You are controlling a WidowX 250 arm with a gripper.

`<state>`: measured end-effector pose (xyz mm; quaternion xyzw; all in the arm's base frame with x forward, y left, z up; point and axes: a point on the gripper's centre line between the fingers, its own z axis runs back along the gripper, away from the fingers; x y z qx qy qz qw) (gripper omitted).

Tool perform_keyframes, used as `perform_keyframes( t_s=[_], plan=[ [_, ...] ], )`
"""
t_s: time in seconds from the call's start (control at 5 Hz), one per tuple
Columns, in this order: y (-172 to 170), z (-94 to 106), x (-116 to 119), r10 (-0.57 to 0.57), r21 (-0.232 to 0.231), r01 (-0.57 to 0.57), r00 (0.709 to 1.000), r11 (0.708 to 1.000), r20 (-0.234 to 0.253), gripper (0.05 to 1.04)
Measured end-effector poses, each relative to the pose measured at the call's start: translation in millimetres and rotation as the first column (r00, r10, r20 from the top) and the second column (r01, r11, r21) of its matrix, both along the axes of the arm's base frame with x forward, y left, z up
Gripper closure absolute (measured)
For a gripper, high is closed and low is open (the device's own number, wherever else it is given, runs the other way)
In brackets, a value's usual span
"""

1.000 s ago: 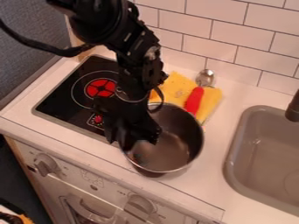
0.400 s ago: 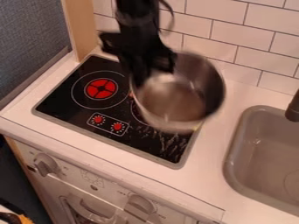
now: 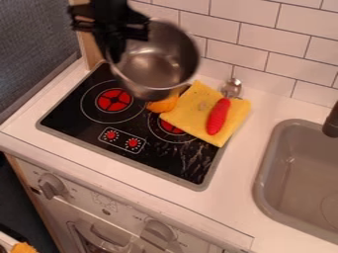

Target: Put the silver pot to the left burner

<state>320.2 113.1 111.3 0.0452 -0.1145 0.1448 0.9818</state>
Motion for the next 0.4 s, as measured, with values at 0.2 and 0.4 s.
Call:
perform_keyframes(
  t_s=[0.2, 0.4],
  plan=[
    [34, -22.4, 16, 0.073, 0.029, -0.071, 0.996, 0.997, -0.051, 1.007],
    [56, -34.2, 28, 0.134, 0.068, -0.129, 0.988, 0.989, -0.078, 1.007]
  ],
)
